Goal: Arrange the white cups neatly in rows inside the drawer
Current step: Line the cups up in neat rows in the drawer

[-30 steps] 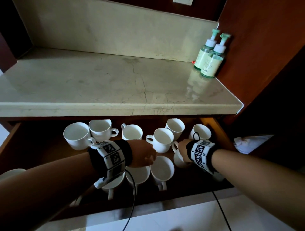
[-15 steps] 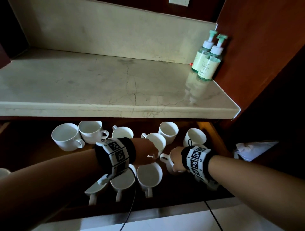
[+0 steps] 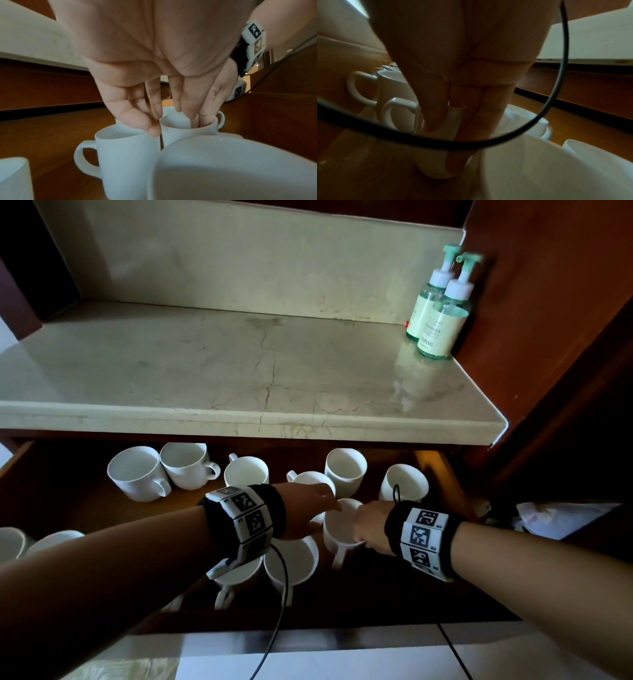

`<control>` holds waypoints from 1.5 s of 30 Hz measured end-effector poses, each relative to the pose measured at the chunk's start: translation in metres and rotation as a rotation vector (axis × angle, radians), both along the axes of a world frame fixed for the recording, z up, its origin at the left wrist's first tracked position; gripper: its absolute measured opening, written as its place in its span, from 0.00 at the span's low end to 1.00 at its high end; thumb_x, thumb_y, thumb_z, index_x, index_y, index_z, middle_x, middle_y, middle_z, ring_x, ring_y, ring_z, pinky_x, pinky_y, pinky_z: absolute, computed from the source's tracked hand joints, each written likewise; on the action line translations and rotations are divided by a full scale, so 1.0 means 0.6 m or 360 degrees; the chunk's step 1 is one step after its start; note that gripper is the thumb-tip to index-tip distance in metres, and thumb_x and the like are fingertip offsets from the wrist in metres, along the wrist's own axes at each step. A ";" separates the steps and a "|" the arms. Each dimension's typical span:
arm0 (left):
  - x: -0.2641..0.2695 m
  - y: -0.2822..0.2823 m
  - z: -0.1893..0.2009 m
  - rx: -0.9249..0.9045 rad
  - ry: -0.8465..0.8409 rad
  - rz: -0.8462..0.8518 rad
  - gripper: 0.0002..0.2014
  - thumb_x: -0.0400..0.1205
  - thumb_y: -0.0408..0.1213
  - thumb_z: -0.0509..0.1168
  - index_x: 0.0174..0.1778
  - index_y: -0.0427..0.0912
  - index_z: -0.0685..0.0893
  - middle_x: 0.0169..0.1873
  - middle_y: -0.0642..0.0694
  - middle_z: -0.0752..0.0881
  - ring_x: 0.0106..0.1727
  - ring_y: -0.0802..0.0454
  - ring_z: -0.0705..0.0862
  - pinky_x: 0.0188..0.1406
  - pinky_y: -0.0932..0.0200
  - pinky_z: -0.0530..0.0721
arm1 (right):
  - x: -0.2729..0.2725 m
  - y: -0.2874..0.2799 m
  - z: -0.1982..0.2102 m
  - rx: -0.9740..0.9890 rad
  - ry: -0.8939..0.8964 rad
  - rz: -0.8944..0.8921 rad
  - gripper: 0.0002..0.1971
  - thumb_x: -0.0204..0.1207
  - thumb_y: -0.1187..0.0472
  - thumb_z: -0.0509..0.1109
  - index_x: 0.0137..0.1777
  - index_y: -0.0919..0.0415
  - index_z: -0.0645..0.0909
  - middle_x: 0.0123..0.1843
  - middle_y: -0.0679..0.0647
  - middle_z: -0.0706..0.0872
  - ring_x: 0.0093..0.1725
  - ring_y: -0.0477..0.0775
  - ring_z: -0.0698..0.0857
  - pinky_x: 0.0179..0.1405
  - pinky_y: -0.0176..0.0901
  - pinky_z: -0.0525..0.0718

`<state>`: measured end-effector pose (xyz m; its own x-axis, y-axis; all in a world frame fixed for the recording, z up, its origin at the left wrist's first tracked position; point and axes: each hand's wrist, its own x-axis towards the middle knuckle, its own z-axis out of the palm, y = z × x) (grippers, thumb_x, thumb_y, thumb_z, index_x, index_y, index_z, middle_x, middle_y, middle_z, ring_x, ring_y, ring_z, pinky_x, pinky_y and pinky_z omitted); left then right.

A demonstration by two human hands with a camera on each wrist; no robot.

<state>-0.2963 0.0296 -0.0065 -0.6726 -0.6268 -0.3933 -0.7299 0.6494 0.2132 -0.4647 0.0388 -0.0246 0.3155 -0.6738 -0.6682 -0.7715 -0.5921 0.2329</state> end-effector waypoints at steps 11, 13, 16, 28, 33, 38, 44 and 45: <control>-0.013 0.009 -0.020 0.0066 -0.0043 -0.0062 0.16 0.84 0.38 0.60 0.68 0.49 0.81 0.68 0.47 0.80 0.70 0.51 0.77 0.68 0.57 0.72 | -0.029 0.010 -0.008 0.0225 -0.0274 0.0325 0.10 0.80 0.63 0.64 0.52 0.64 0.86 0.44 0.60 0.87 0.48 0.59 0.82 0.42 0.38 0.70; -0.012 0.010 -0.026 0.0101 -0.0047 -0.0061 0.15 0.84 0.38 0.60 0.66 0.50 0.82 0.66 0.48 0.82 0.68 0.51 0.79 0.67 0.56 0.74 | -0.032 0.012 -0.006 0.0265 -0.0329 0.0311 0.10 0.80 0.63 0.64 0.54 0.63 0.87 0.48 0.60 0.88 0.50 0.58 0.83 0.43 0.37 0.69; -0.010 0.015 -0.029 0.0103 -0.0023 -0.0077 0.12 0.82 0.40 0.63 0.61 0.50 0.85 0.59 0.51 0.87 0.61 0.53 0.84 0.63 0.58 0.79 | -0.031 0.016 -0.007 0.0341 -0.0413 0.0266 0.14 0.79 0.65 0.66 0.62 0.60 0.85 0.58 0.56 0.89 0.61 0.55 0.84 0.59 0.40 0.77; -0.012 0.024 -0.035 0.0118 0.0003 -0.0136 0.10 0.81 0.43 0.63 0.55 0.49 0.88 0.59 0.46 0.82 0.61 0.47 0.81 0.59 0.56 0.79 | -0.028 0.021 -0.008 0.0397 -0.0447 0.0354 0.16 0.80 0.66 0.65 0.67 0.60 0.82 0.64 0.56 0.86 0.66 0.56 0.81 0.64 0.41 0.75; -0.014 0.020 -0.035 0.0120 -0.0059 -0.0176 0.10 0.81 0.44 0.63 0.55 0.52 0.87 0.58 0.46 0.82 0.62 0.46 0.80 0.60 0.52 0.80 | -0.035 0.023 0.001 0.0396 -0.0526 0.0347 0.18 0.78 0.66 0.67 0.68 0.58 0.81 0.64 0.55 0.87 0.65 0.54 0.82 0.64 0.39 0.76; -0.012 0.017 -0.029 0.0103 -0.0068 -0.0203 0.12 0.82 0.45 0.63 0.59 0.55 0.86 0.63 0.49 0.78 0.65 0.48 0.76 0.57 0.60 0.72 | -0.098 -0.012 0.073 -0.0134 -0.0995 -0.0257 0.10 0.75 0.58 0.70 0.54 0.55 0.87 0.48 0.46 0.90 0.40 0.38 0.79 0.36 0.25 0.72; -0.022 -0.001 -0.006 -0.0014 0.0097 -0.0103 0.16 0.80 0.48 0.64 0.64 0.55 0.81 0.64 0.52 0.77 0.68 0.53 0.76 0.67 0.54 0.76 | -0.118 -0.004 0.038 -0.0088 -0.0057 -0.0413 0.22 0.78 0.40 0.63 0.31 0.57 0.71 0.31 0.49 0.74 0.37 0.52 0.77 0.28 0.36 0.71; -0.027 -0.004 -0.004 -0.0031 0.0088 -0.0096 0.16 0.80 0.48 0.64 0.63 0.54 0.82 0.63 0.51 0.78 0.67 0.52 0.77 0.66 0.53 0.78 | -0.114 -0.003 0.028 -0.0067 -0.0105 -0.0440 0.21 0.78 0.40 0.63 0.34 0.57 0.73 0.33 0.49 0.75 0.40 0.51 0.77 0.30 0.36 0.73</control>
